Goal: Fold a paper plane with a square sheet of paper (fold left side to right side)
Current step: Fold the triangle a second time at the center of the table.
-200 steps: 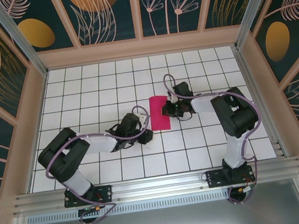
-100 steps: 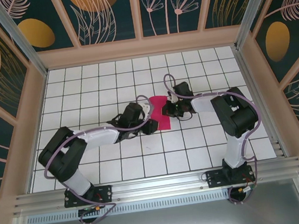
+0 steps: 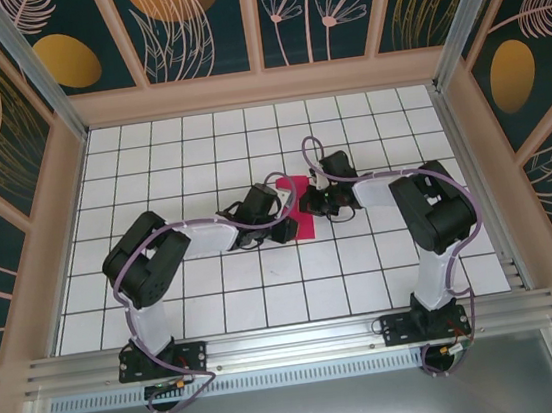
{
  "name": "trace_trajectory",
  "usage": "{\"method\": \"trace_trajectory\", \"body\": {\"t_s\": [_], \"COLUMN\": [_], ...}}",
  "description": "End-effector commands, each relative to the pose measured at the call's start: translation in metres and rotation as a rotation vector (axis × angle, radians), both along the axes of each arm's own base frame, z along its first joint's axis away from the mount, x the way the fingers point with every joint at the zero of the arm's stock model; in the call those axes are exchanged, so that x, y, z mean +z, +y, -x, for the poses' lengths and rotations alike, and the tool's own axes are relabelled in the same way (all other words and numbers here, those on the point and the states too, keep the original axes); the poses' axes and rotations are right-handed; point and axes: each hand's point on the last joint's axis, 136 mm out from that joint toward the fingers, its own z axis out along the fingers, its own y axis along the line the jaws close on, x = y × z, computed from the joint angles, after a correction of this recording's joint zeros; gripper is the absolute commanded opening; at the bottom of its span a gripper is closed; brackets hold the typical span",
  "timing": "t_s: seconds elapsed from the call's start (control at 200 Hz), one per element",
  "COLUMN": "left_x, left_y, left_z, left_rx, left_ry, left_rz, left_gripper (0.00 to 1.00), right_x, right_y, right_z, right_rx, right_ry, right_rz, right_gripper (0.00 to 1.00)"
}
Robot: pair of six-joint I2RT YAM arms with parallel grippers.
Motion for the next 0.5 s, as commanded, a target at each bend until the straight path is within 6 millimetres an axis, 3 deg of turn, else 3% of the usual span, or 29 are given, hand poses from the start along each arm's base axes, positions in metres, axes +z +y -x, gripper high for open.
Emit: {"method": "trace_trajectory", "body": {"t_s": [0.0, 0.17, 0.34, 0.36, 0.495], "left_x": [-0.022, -0.018, 0.014, 0.027, 0.051], "left_y": [0.015, 0.029, 0.026, 0.024, 0.031], "left_z": [0.007, 0.024, 0.034, 0.033, 0.019], "left_rx": [-0.003, 0.001, -0.018, -0.023, 0.021], "left_ry": [0.039, 0.055, 0.028, 0.004, -0.068], "left_rz": [-0.08, -0.071, 0.025, 0.05, 0.055], "left_gripper": [0.28, 0.28, 0.32, 0.33, 0.35], "right_x": [-0.008, -0.009, -0.002, 0.0, 0.031], "right_y": [-0.008, -0.009, -0.007, -0.006, -0.001], "right_z": [0.007, 0.006, 0.002, 0.001, -0.013], "right_rx": [0.005, 0.003, 0.008, 0.008, 0.004], "right_ry": [0.018, 0.021, 0.001, -0.003, -0.098], "right_rz": [0.038, 0.04, 0.022, 0.018, -0.028], "right_gripper": [0.01, 0.01, 0.02, 0.02, 0.06]}}
